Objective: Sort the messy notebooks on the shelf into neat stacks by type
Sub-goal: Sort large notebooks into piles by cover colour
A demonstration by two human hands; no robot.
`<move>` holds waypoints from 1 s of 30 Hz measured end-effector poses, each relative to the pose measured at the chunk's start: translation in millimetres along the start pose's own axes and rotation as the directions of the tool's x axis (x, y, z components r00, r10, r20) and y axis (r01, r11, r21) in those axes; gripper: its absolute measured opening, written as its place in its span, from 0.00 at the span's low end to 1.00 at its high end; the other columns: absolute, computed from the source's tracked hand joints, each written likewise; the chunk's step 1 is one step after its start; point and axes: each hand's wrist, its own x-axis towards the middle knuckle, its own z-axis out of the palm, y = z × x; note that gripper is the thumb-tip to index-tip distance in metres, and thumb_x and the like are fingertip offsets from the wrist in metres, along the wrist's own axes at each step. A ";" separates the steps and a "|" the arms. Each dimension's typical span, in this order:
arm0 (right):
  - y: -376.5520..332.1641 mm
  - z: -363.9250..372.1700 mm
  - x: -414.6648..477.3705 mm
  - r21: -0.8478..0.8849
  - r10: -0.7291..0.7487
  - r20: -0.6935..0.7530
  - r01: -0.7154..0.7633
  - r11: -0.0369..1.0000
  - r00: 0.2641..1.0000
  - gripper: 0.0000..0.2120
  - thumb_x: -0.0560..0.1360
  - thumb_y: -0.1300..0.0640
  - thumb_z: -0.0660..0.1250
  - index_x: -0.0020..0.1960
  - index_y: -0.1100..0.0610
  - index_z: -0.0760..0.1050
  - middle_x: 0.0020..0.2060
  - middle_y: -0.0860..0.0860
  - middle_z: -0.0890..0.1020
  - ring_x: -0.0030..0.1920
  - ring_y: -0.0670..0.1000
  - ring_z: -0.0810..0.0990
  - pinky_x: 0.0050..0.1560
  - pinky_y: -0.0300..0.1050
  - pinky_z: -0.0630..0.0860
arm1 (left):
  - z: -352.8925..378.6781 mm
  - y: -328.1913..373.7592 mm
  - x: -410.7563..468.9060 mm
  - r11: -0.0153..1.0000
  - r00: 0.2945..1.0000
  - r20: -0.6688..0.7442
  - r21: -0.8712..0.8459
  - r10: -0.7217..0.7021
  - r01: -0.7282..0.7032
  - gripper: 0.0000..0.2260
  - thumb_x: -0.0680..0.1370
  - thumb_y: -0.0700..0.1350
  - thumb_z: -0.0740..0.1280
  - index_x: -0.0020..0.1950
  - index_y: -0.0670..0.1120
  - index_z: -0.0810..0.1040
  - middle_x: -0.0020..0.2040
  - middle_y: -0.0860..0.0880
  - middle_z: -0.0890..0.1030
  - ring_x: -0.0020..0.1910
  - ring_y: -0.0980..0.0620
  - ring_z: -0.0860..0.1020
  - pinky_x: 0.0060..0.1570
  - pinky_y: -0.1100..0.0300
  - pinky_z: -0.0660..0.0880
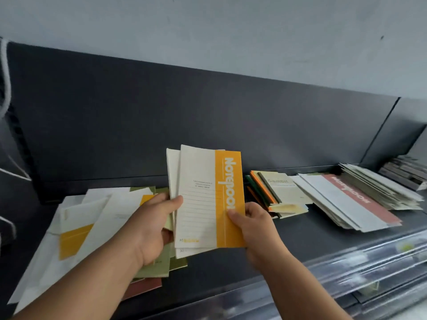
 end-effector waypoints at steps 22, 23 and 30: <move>31.2 -403.7 -24.7 0.080 -0.044 -0.343 0.076 0.994 0.938 0.03 0.77 0.59 0.68 0.50 0.53 0.76 0.44 0.52 0.84 0.45 0.55 0.84 0.48 0.57 0.82 | 376.4 -126.4 -19.9 0.999 0.989 0.146 -0.042 -0.012 0.019 0.05 0.78 0.42 0.67 0.53 0.48 0.80 0.50 0.43 0.84 0.51 0.40 0.81 0.50 0.41 0.78; 32.6 -419.4 -25.8 0.078 -0.041 -0.363 0.074 0.994 0.931 0.03 0.77 0.59 0.69 0.50 0.53 0.76 0.44 0.53 0.84 0.45 0.55 0.84 0.50 0.58 0.82 | 390.2 -131.2 -21.6 0.999 0.988 0.156 -0.038 -0.020 0.026 0.05 0.78 0.42 0.67 0.53 0.48 0.80 0.49 0.42 0.84 0.51 0.40 0.81 0.49 0.42 0.78; 45.0 -511.4 -19.2 0.168 0.031 -0.449 0.050 0.985 0.893 0.05 0.77 0.57 0.68 0.53 0.54 0.75 0.46 0.53 0.83 0.46 0.54 0.84 0.49 0.55 0.81 | 480.7 -150.5 -17.5 0.998 0.976 0.210 0.039 -0.059 0.052 0.06 0.77 0.41 0.69 0.53 0.47 0.80 0.46 0.43 0.84 0.47 0.41 0.81 0.39 0.48 0.79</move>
